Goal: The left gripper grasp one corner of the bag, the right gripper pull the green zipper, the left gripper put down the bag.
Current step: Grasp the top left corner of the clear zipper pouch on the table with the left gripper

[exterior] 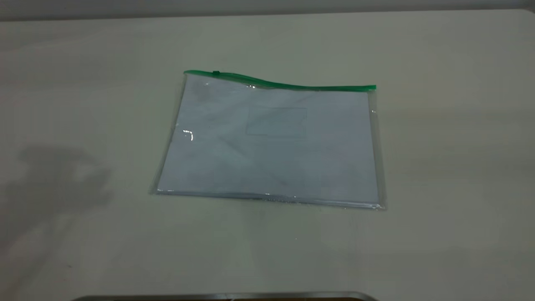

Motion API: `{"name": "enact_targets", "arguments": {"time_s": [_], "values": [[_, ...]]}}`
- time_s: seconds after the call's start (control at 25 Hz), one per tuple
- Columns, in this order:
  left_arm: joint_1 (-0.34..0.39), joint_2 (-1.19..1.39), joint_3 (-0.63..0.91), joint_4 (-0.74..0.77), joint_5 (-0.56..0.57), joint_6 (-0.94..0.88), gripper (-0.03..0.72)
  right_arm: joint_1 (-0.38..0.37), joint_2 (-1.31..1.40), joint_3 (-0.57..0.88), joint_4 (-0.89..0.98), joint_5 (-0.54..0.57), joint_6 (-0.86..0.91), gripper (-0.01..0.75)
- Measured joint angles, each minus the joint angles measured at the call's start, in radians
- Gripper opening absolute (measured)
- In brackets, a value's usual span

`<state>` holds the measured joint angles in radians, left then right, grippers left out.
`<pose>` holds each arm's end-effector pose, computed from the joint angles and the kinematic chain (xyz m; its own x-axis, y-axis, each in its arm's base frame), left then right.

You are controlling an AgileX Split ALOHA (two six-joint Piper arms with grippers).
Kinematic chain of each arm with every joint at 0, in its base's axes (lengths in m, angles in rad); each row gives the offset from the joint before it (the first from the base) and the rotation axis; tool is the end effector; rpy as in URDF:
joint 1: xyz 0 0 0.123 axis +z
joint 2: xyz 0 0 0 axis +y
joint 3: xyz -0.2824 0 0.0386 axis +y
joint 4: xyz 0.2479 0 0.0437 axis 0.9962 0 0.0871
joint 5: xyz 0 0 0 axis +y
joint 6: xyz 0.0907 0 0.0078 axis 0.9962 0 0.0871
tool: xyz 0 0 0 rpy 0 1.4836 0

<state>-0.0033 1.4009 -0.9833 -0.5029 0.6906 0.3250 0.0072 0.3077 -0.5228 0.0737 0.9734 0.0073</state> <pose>0.2843 -0.0289 0.2764 -0.8288 -0.0696 -0.5552 0.1173 0.9486 -0.2940 0.0465 0.0059 0.2844 -0.6228 0.0442 -0.7811 -0.0246 0.9968 0.0760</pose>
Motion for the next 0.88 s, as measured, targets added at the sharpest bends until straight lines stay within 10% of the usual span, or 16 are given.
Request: {"name": "enact_targets", "arguments": {"time_s": [0.88], "values": [[0.000,0.789,-0.341,-0.464,-0.088,0.606,0.590,0.000,0.660,0.000,0.002,-0.445,0.011,0.580]]}}
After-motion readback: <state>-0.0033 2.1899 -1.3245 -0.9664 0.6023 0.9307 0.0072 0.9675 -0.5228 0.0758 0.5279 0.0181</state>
